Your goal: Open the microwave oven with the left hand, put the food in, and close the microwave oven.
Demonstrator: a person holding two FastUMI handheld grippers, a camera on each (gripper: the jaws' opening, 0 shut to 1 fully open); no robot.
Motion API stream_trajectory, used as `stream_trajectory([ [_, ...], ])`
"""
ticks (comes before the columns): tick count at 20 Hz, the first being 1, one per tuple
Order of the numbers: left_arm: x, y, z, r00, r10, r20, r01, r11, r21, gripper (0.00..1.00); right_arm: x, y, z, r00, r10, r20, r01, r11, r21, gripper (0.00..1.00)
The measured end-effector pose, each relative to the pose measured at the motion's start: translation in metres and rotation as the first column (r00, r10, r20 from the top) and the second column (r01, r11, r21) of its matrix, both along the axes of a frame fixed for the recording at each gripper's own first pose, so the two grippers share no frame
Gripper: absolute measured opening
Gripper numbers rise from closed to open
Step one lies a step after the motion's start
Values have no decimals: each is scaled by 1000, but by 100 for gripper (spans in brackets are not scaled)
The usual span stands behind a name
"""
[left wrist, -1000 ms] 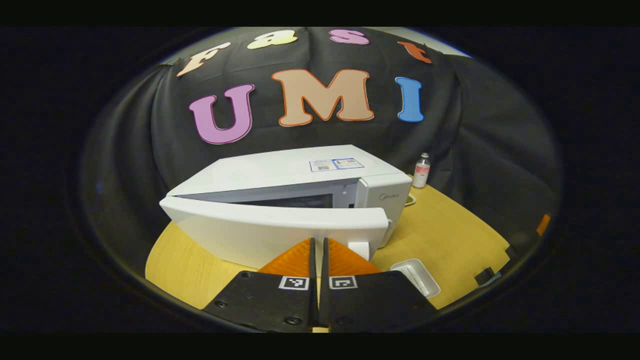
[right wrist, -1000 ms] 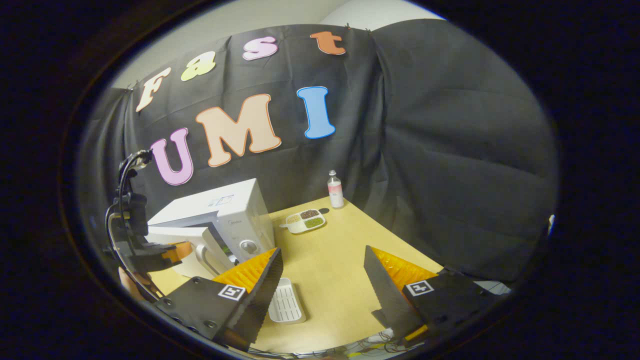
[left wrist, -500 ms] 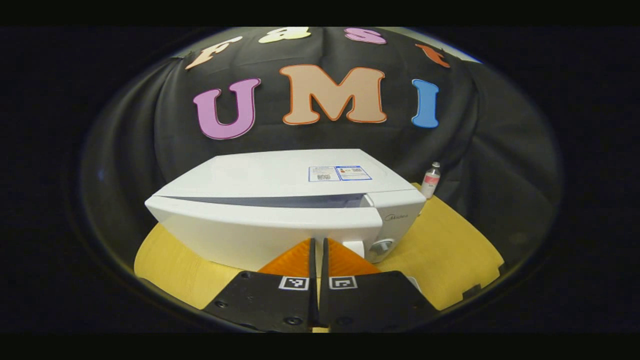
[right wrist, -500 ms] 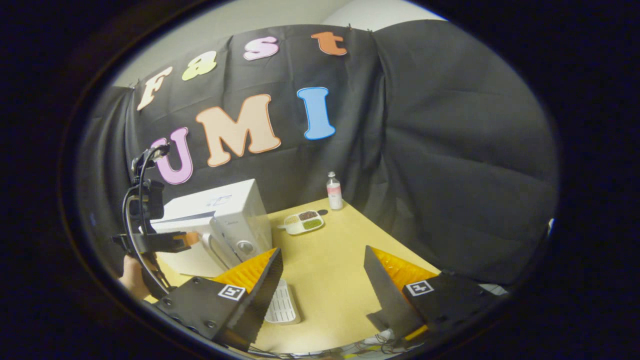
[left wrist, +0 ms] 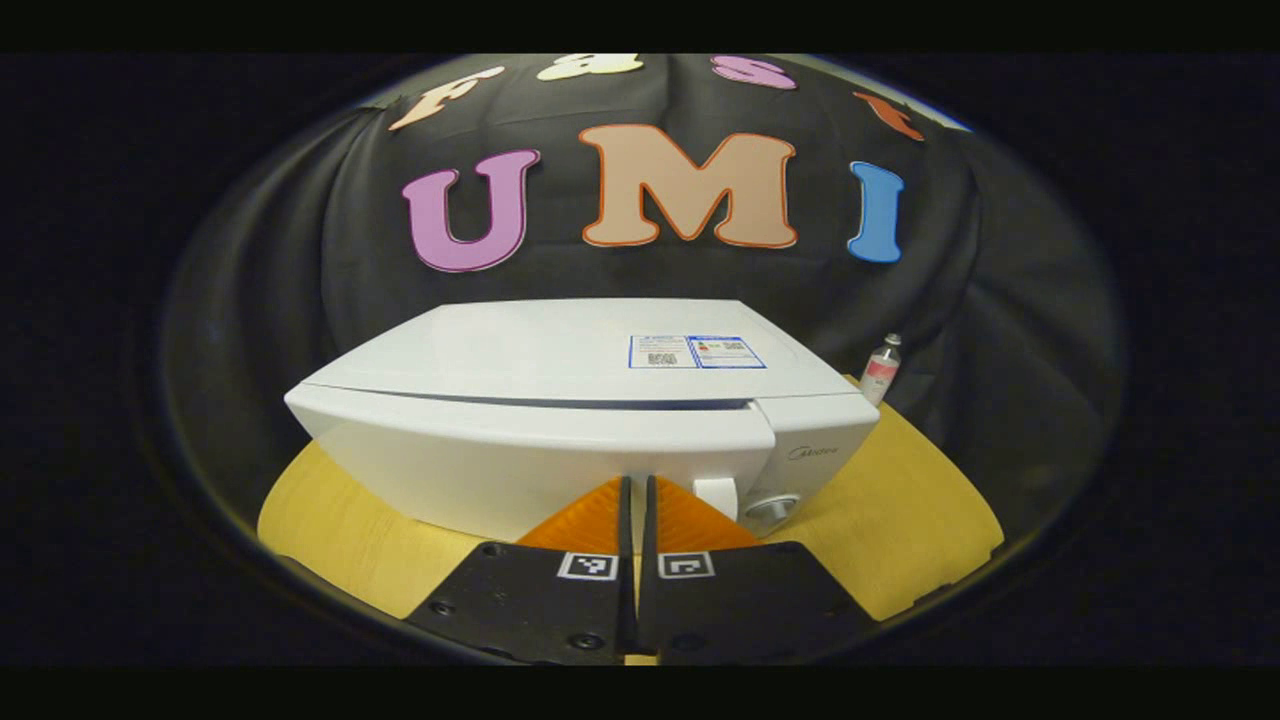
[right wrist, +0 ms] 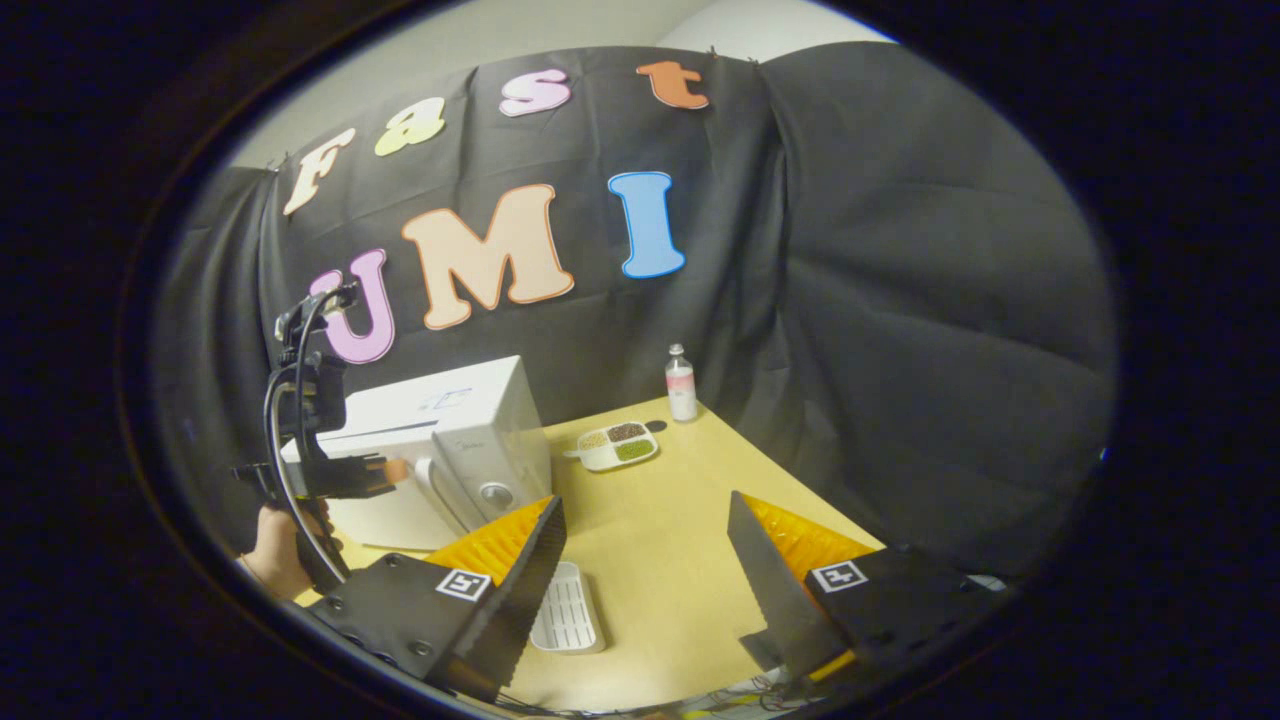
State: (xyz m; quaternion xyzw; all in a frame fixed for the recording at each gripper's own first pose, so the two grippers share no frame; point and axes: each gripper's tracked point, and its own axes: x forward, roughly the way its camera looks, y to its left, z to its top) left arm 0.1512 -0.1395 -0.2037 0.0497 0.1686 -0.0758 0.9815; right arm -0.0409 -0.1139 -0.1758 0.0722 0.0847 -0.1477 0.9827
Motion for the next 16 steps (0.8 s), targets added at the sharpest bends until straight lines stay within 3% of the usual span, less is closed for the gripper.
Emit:
stream_trajectory([
  [8,7,1,6,1000,0,31,1,1000,-22,1,14,-4,-5,1000,-10,-16,10,1000,19,92],
  [9,12,4,7,1000,7,25,-7,1000,-7,0,15,-4,-5,1000,-10,-14,11,1000,20,100],
  [16,12,0,1,1000,-16,9,17,999,-42,0,20,-2,-5,1000,-9,-10,10,999,46,100],
])
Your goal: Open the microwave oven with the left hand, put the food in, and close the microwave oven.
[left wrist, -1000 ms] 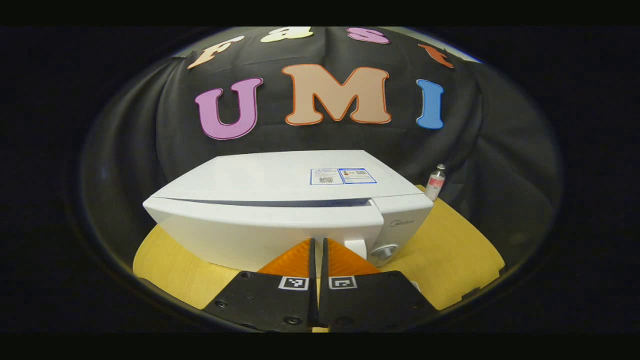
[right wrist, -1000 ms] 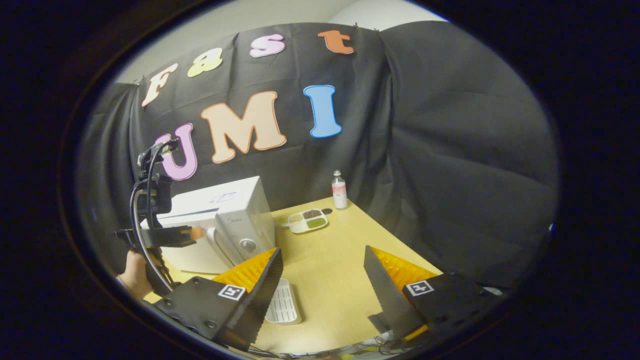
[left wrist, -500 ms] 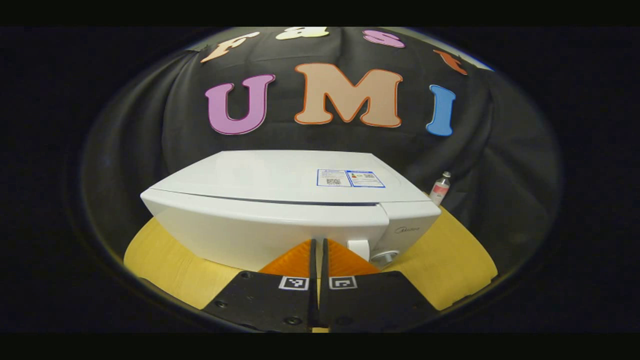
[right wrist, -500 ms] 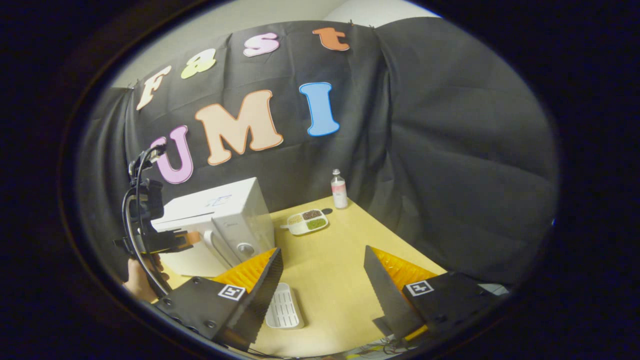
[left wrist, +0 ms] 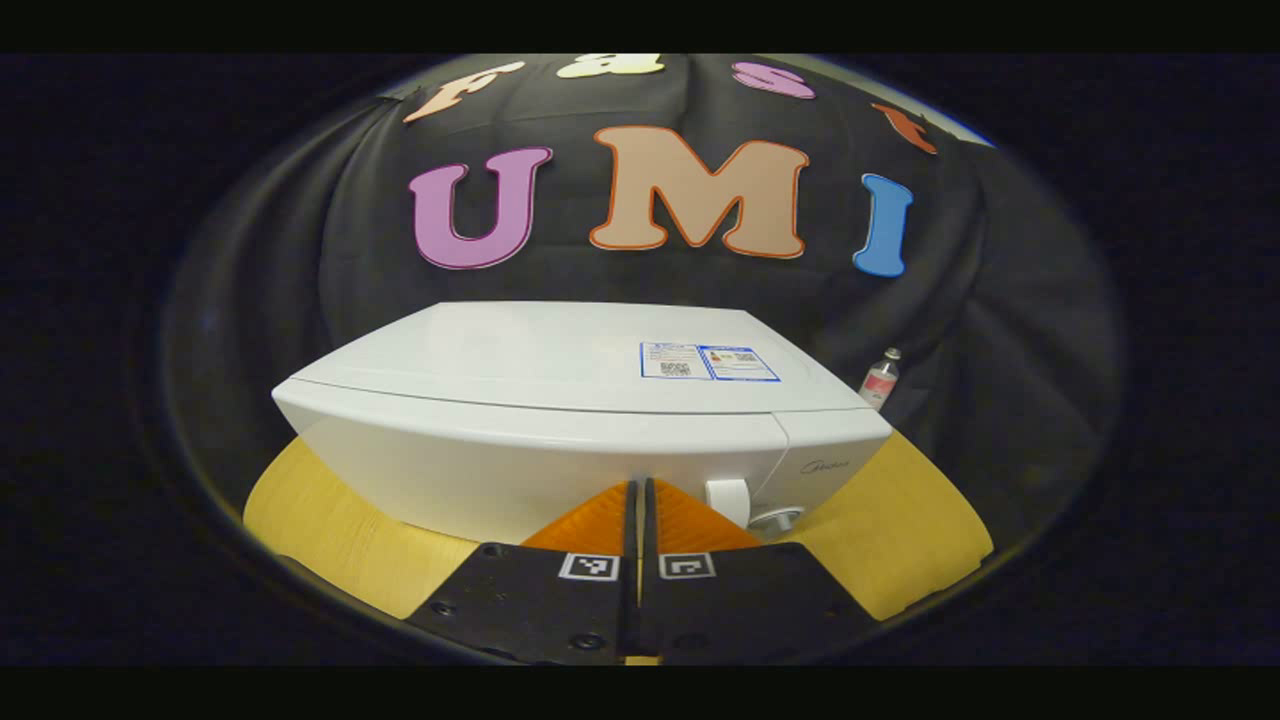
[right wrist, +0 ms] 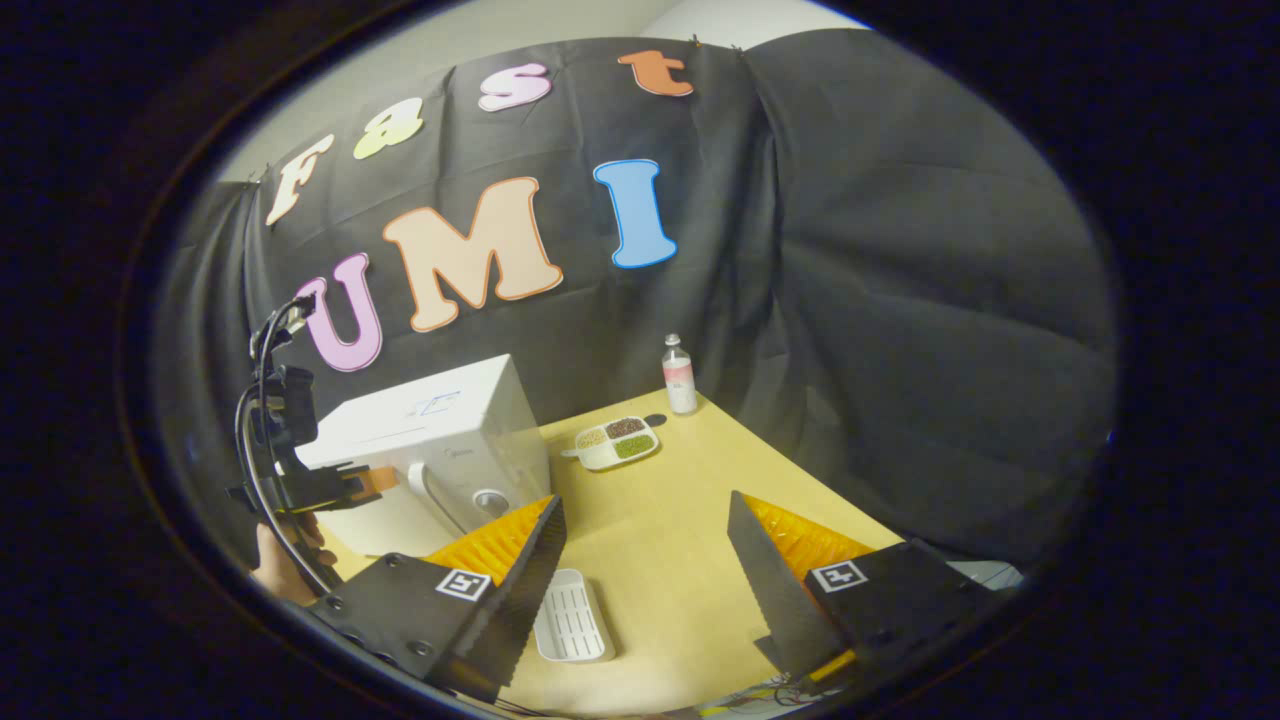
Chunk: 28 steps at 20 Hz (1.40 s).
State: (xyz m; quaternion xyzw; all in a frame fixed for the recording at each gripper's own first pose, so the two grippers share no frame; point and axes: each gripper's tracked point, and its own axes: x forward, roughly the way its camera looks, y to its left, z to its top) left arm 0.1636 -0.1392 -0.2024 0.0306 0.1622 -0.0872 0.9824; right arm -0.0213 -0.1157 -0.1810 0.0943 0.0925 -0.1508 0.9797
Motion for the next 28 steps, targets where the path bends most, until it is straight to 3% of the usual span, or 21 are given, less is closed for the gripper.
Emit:
stream_trajectory([
  [6,1,1,-9,999,5,-32,-6,1000,-20,1,-1,7,3,1000,16,17,-16,1000,3,100],
  [7,1,0,-11,999,4,-39,-5,1000,-26,0,-3,7,4,1000,14,20,-14,1000,0,92],
  [10,1,1,-16,998,6,-57,-8,999,-45,0,-8,7,5,1000,14,23,-13,1000,-3,92],
  [14,-6,20,-9,998,42,-48,-41,999,15,1,-12,8,3,1000,21,10,-21,999,-30,92],
  [20,-55,52,16,998,58,11,-59,996,64,0,-8,8,0,999,37,-3,-37,999,-22,92],
  [23,-81,52,29,997,62,52,-66,996,64,11,-2,14,-3,998,58,-22,-58,998,-37,92],
  [24,-88,50,31,996,56,62,-61,996,71,12,-2,17,-3,997,68,-25,-69,996,-48,100],
  [26,-100,45,31,998,28,62,-33,996,86,29,3,24,0,995,94,-25,-96,993,-72,100],
  [28,-112,44,40,998,11,69,-18,995,95,78,6,31,10,992,127,-2,-126,987,-102,100],
])
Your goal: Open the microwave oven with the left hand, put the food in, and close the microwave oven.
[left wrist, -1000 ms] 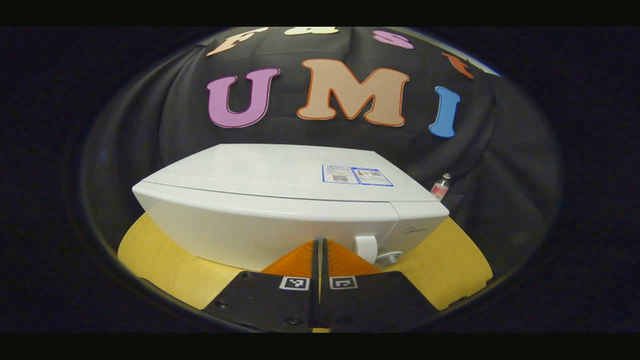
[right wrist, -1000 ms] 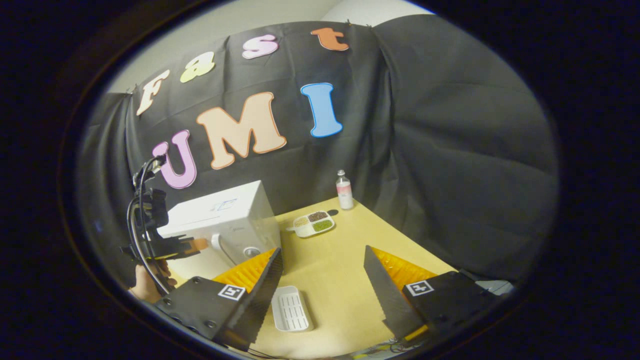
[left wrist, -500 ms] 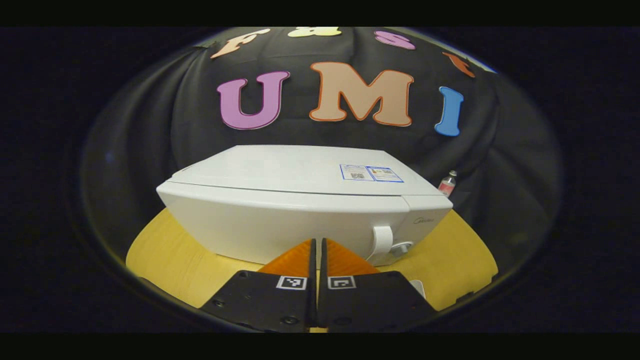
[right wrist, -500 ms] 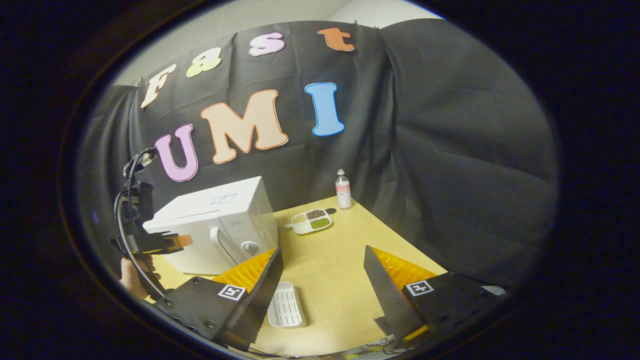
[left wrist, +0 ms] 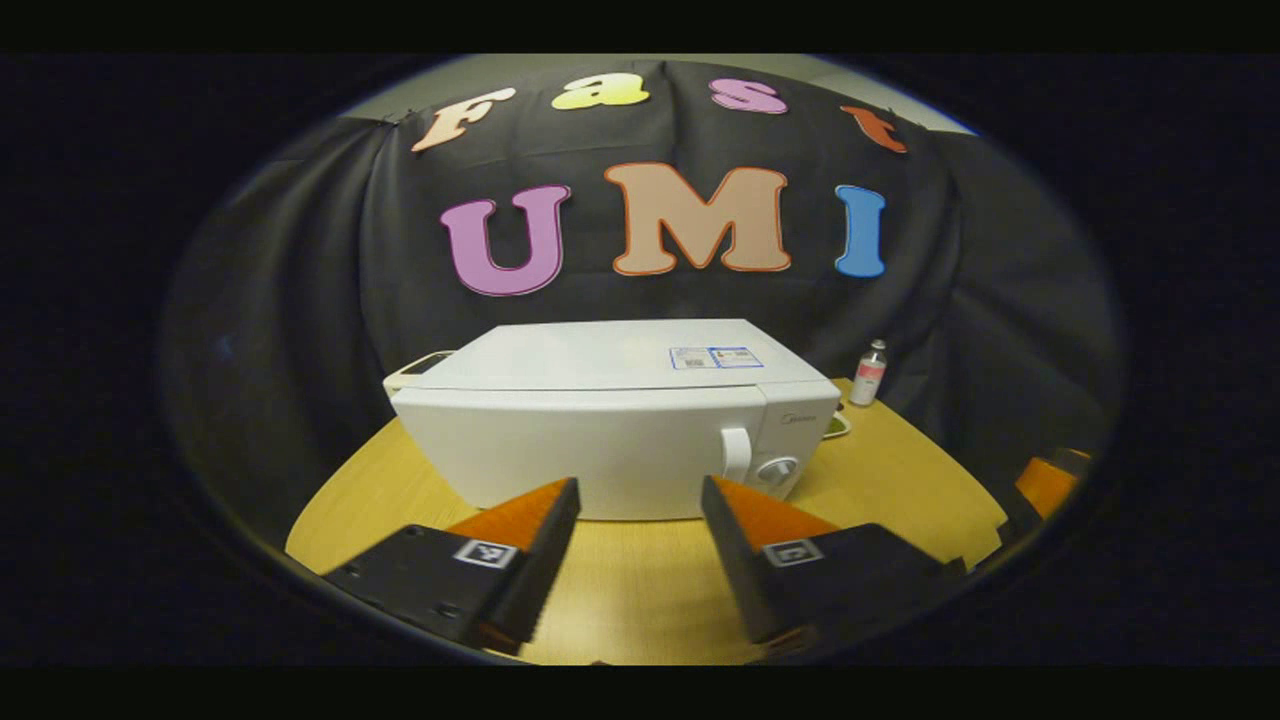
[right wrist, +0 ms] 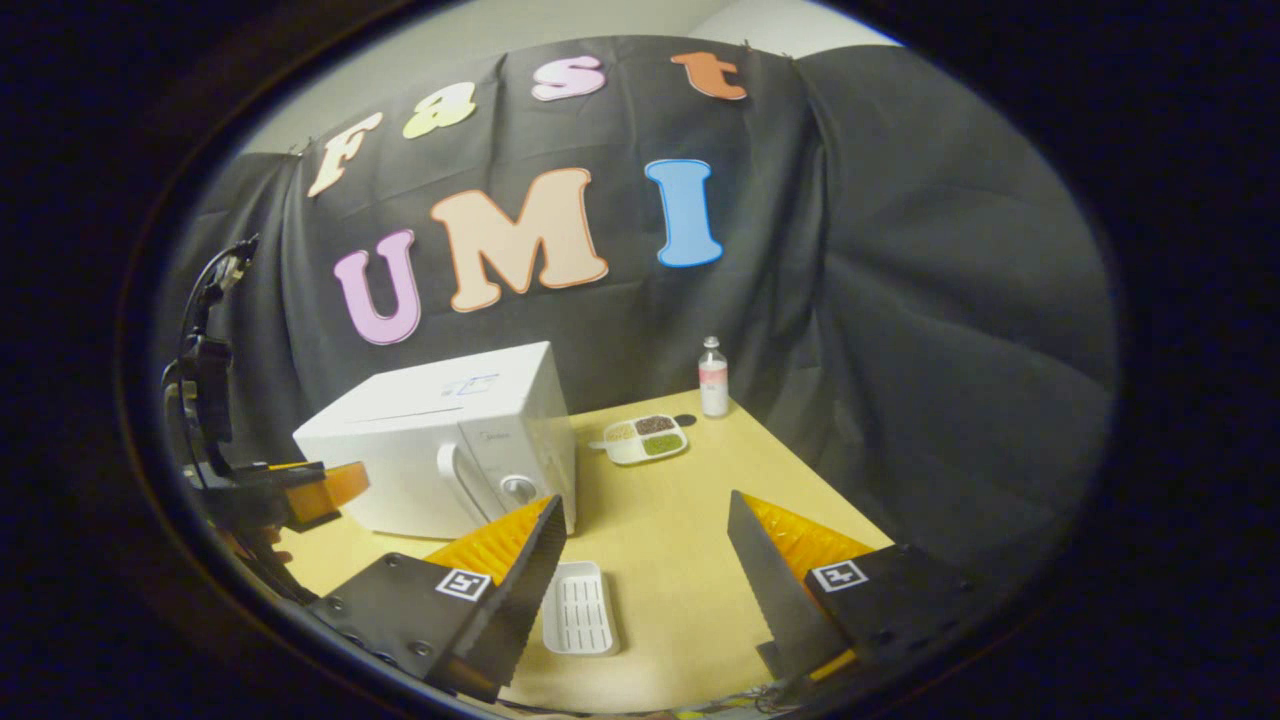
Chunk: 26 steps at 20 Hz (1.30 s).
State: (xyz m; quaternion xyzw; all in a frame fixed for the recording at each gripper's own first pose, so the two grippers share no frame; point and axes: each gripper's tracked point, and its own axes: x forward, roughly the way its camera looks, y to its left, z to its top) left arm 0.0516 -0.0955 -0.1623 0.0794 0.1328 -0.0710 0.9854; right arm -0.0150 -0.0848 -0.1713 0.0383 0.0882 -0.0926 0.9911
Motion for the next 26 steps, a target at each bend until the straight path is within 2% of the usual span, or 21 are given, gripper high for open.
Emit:
stream_trajectory([
  [1,-3,3,0,1000,-1,17,1,1000,5,100,3,3,7,1000,17,17,-17,1000,-16,100],
  [4,-1,12,13,998,16,57,-19,998,56,98,4,8,30,997,42,68,-37,997,-73,100],
  [5,-2,15,21,997,19,79,-24,998,66,98,5,11,40,995,52,83,-47,997,-67,100],
  [6,-4,16,27,995,18,96,-24,998,66,98,5,14,50,993,59,103,-54,997,-49,92],
  [8,-7,21,38,993,24,113,-31,998,60,98,7,13,69,989,65,136,-60,997,-38,92],
  [15,-13,44,58,990,97,105,-94,995,-35,98,-5,-11,107,982,50,183,-29,993,-119,92],
  [19,-12,44,74,987,112,114,-100,989,-107,98,-17,-24,118,982,46,181,-21,990,-141,92],
  [23,-12,42,69,988,105,113,-95,992,-85,96,-26,-37,127,977,16,214,19,987,-159,91],
  [26,-14,36,59,991,95,92,-88,993,-82,94,-32,-44,131,974,0,228,31,990,-136,92],
])
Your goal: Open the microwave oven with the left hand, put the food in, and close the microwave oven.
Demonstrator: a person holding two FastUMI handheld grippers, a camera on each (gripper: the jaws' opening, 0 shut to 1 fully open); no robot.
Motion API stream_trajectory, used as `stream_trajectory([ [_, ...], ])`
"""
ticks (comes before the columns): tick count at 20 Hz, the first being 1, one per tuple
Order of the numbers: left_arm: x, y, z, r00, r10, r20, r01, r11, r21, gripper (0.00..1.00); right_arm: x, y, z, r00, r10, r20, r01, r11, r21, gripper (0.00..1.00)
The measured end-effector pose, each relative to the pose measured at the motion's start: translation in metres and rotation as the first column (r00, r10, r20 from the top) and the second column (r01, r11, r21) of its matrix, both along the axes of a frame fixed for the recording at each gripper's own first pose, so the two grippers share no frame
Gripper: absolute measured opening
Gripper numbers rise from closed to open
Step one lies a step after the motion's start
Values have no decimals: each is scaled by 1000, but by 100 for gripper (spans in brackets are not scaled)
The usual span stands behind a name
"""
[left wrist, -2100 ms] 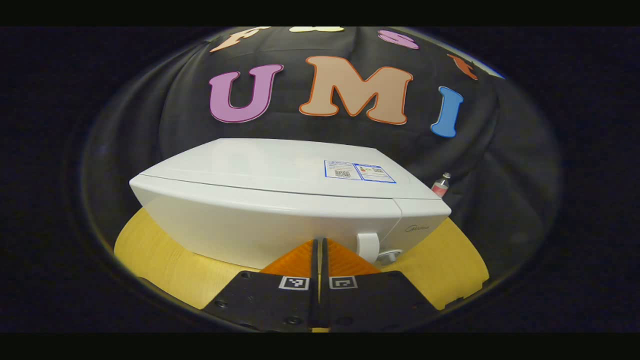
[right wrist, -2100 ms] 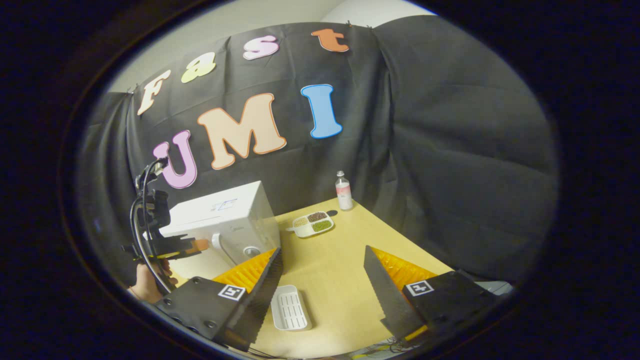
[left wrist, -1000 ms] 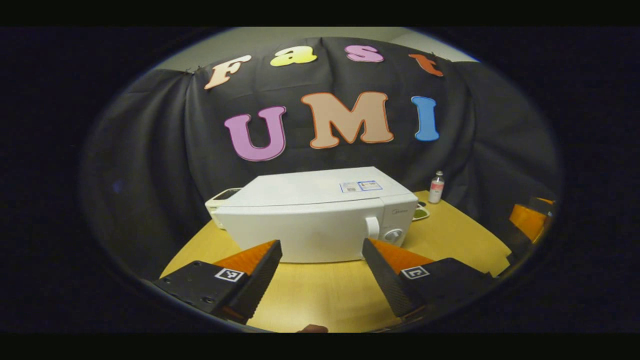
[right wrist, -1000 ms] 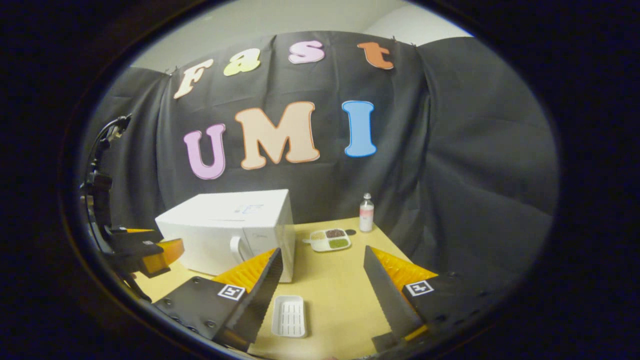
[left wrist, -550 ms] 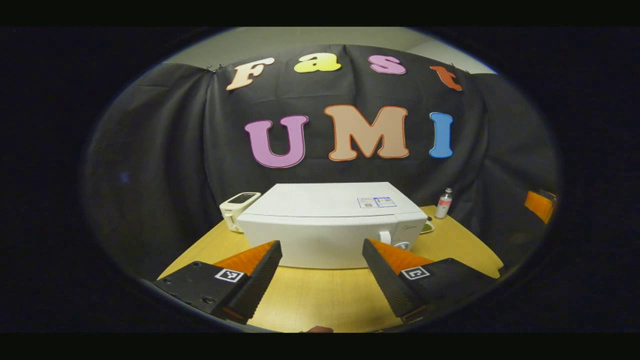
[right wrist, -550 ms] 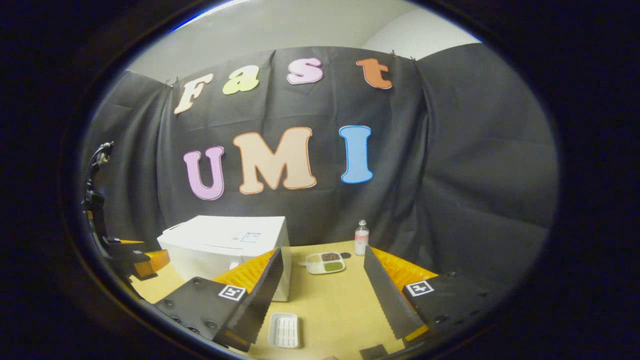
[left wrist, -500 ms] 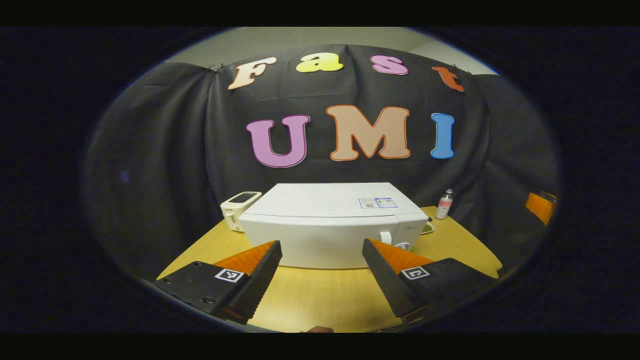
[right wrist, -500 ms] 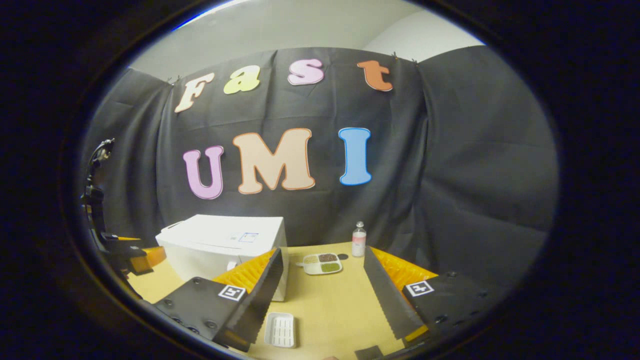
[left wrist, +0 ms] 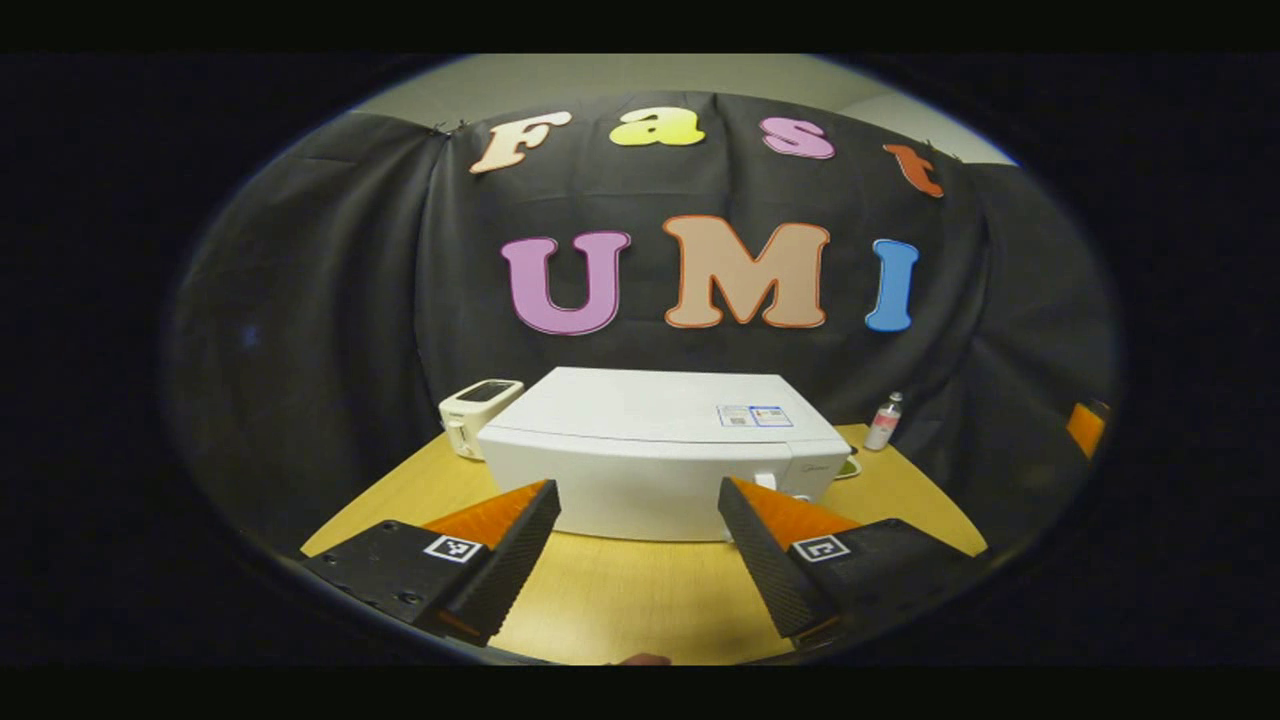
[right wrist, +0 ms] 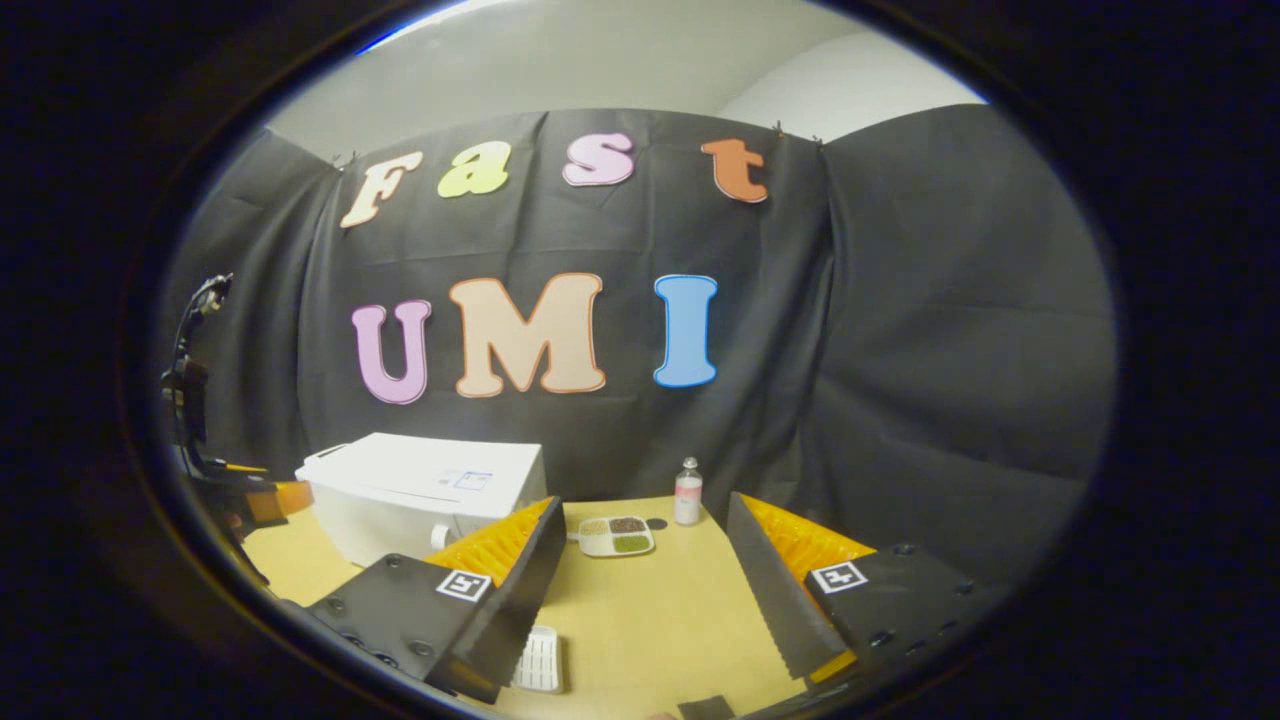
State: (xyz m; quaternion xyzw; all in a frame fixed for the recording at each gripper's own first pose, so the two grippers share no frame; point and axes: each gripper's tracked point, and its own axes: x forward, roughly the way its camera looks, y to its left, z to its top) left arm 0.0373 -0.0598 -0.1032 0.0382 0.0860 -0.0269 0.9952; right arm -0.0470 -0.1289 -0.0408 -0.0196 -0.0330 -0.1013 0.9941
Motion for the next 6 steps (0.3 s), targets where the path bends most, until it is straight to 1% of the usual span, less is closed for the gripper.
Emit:
stream_trajectory([
  [1,-1,-2,-3,1000,-3,-7,3,1000,-4,97,-2,-4,0,1000,-4,1,4,1000,8,92],
  [3,-2,-6,-7,1000,-9,-18,9,1000,-12,97,-3,-8,-1,1000,-10,-4,10,1000,20,92],
  [4,-2,-8,-9,1000,-11,-24,11,1000,-18,97,-3,-9,-3,1000,-12,-3,12,1000,24,99],
  [5,-2,-10,-11,999,-16,-30,15,1000,-25,97,-3,-11,-4,1000,-11,-3,12,1000,26,99],
  [6,-2,-12,-12,999,-16,-34,15,999,-28,97,-3,-12,-4,1000,-12,-1,12,1000,27,92],
])
